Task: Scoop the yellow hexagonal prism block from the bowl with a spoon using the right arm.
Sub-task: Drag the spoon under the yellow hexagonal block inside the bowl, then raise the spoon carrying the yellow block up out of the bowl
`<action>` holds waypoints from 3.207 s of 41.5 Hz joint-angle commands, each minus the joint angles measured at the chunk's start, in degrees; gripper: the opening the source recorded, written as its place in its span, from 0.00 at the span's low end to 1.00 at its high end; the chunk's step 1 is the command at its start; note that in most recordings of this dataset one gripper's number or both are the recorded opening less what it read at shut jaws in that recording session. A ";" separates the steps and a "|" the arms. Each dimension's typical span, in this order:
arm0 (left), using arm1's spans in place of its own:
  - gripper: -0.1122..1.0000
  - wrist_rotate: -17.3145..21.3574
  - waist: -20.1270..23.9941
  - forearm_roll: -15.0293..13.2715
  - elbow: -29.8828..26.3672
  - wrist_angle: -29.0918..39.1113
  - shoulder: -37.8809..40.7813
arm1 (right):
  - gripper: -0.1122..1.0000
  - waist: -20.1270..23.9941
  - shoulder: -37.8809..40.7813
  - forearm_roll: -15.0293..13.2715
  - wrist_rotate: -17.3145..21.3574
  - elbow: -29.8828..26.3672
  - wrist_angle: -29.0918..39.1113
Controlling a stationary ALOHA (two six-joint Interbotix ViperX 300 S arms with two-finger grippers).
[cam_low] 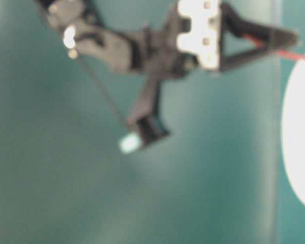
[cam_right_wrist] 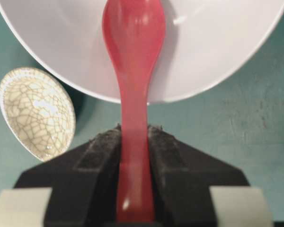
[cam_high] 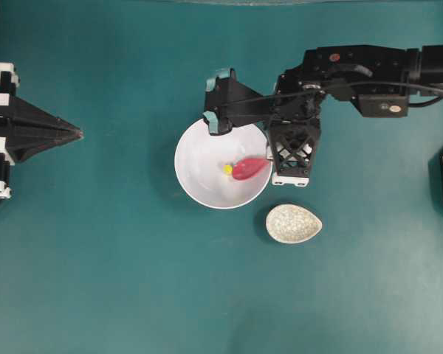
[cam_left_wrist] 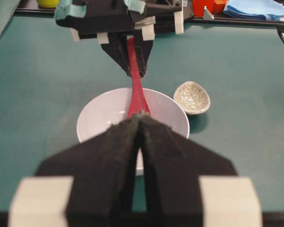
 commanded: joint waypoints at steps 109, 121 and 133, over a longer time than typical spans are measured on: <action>0.11 0.00 0.18 0.18 -1.23 -0.62 0.26 | 0.29 2.02 -1.49 -0.97 1.14 2.99 -22.85; 0.11 0.00 0.18 0.18 -1.23 -0.62 0.35 | 0.29 2.72 -4.31 -0.79 1.14 7.47 -28.13; 0.11 -0.09 0.18 0.18 -1.23 -0.62 0.35 | 0.29 2.90 -6.24 -0.09 1.14 10.55 -32.08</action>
